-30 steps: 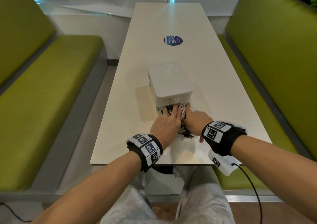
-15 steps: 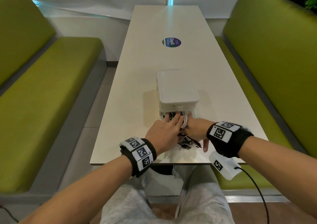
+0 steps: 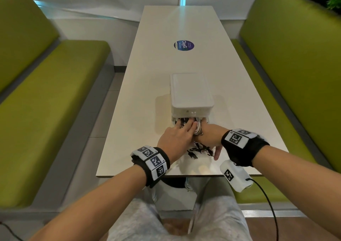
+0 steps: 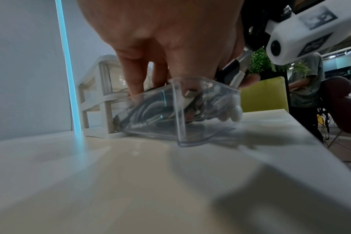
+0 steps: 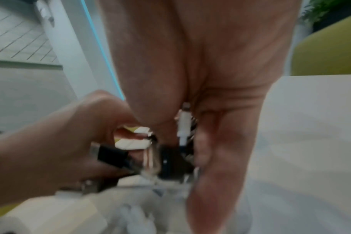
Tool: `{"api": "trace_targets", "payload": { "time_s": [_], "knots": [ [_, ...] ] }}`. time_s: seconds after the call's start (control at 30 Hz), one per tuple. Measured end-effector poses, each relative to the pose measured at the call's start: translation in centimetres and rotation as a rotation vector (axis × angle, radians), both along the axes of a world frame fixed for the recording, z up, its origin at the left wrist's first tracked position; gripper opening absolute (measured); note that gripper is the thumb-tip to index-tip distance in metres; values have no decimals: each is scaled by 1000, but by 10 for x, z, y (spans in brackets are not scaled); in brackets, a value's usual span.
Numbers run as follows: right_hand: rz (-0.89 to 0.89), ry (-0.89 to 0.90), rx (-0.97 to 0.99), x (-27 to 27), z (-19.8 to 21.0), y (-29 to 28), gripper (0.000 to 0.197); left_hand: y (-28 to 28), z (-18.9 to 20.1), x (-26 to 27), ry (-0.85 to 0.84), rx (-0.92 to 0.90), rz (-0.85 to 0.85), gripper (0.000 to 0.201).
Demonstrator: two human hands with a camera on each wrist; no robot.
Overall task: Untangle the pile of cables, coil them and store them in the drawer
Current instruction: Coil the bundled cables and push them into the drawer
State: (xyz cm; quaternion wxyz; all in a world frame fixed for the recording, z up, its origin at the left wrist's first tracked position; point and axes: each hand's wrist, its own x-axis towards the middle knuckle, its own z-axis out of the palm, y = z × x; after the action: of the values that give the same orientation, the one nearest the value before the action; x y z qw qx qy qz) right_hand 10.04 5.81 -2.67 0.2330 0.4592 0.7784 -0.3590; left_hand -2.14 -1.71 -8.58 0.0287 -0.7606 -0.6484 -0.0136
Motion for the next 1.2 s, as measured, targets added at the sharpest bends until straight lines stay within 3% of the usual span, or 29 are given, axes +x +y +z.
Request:
{"api": "trace_targets", "payload": {
  "time_s": [0.1, 0.2, 0.27, 0.33, 0.47, 0.53, 0.67, 0.87, 1.03, 1.2],
  "knots": [
    [-52, 213, -149, 20, 9, -5, 73, 0, -5, -4, -21, 52, -25, 60],
    [167, 101, -87, 37, 5, -7, 109, 0, -1, -3, -107, 30, 12, 67],
    [260, 28, 20, 46, 1, -12, 118, -1, 2, -2, -123, 4, 23, 70],
    [247, 61, 118, 48, -4, -19, 105, -3, 2, -6, -135, -15, 4, 69],
    [232, 81, 274, 47, -7, -29, 42, -14, 2, -21, -260, -72, -101, 63],
    [282, 43, 324, 44, -6, -29, 31, -21, 6, -28, -296, -159, -119, 67],
    [357, -21, 360, 33, -1, -27, 29, -22, 8, -32, -237, -193, -189, 81],
    [254, 7, 326, 23, -4, -29, 28, -17, -2, -13, -189, 1, -170, 61],
    [180, 51, 41, 40, 7, -17, 42, -27, -12, -3, -3, 58, -120, 55],
    [197, 100, 102, 47, -1, -20, 37, -27, -10, 0, 57, 145, -140, 49]
  ]
}}
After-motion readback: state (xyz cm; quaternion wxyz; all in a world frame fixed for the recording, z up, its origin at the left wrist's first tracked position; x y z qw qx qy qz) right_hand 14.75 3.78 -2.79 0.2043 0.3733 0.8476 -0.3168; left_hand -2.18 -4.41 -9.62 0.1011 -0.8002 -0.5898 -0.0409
